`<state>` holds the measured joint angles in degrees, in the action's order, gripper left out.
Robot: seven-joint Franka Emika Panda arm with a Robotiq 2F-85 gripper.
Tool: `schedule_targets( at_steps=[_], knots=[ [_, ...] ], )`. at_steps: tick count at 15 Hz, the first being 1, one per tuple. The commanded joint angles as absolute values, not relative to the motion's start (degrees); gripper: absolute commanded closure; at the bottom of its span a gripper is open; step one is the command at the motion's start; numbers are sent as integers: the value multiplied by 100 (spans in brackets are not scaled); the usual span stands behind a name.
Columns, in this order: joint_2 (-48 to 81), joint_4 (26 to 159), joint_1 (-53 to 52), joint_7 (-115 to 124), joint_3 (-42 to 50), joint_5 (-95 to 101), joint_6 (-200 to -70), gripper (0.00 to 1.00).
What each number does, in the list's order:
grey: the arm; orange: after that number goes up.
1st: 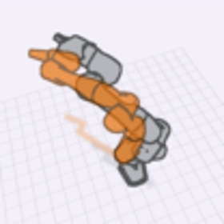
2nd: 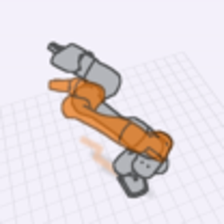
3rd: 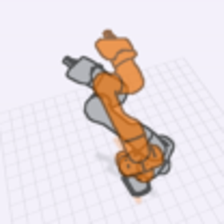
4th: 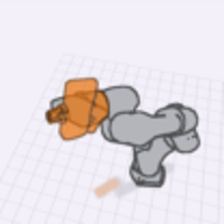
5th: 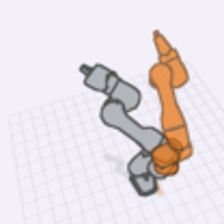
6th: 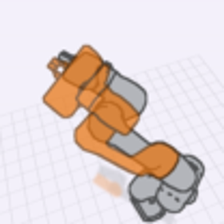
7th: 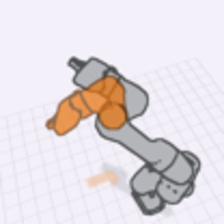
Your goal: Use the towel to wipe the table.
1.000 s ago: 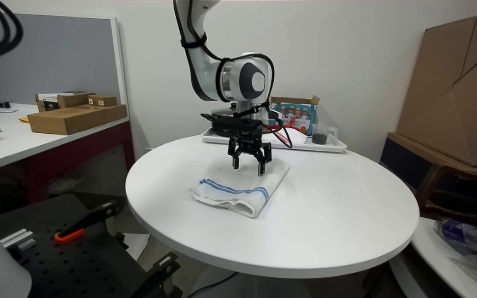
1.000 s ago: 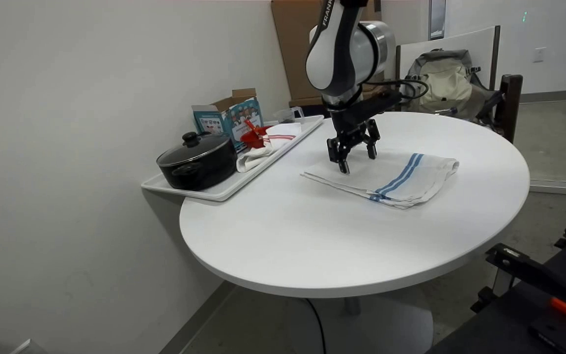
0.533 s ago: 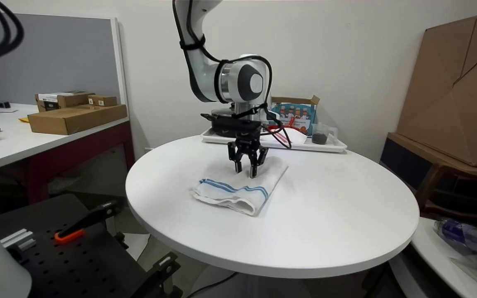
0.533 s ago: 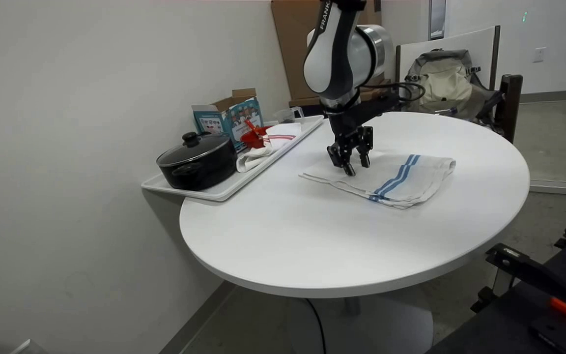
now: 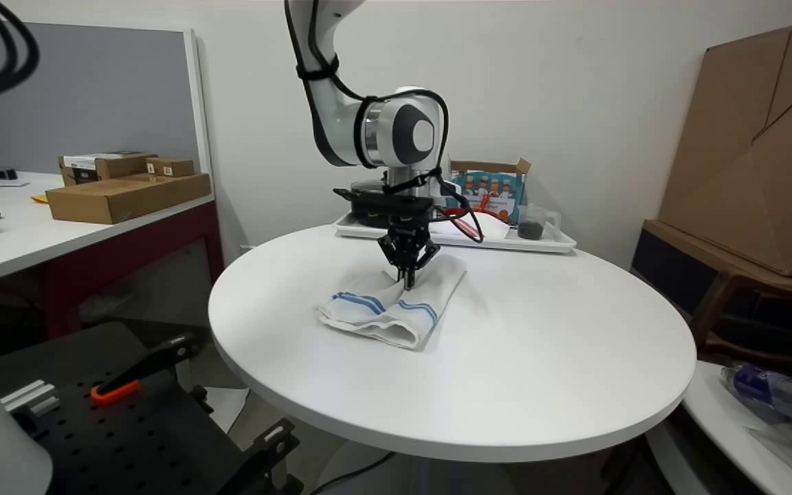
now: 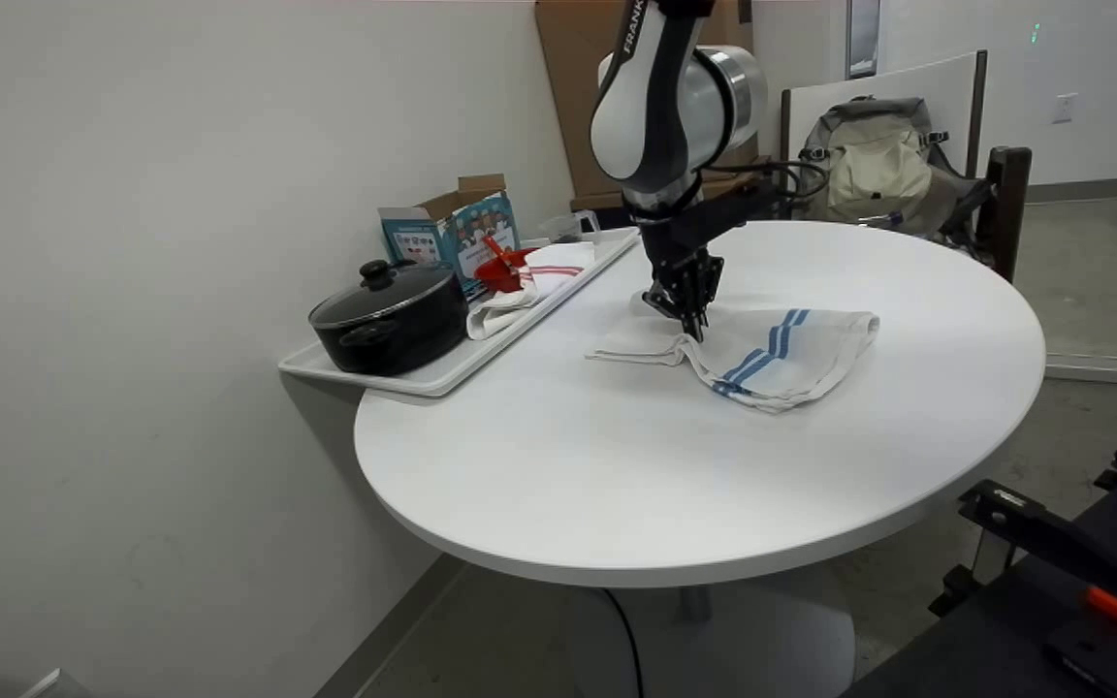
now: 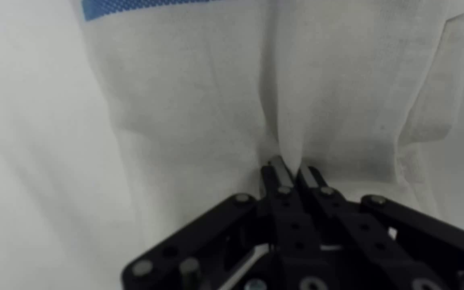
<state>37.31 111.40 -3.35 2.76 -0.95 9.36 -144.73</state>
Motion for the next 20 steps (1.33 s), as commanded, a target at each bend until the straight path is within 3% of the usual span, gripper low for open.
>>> schedule_targets(
  at_steps=[1,12,20],
  knots=[
    [3700,11215,-342,-130,-316,777,-14551,99],
    [3429,11870,-819,-1667,-1406,1006,-14565,99],
    [3600,11761,-1391,-1249,-798,1698,-14302,99]
  ],
)
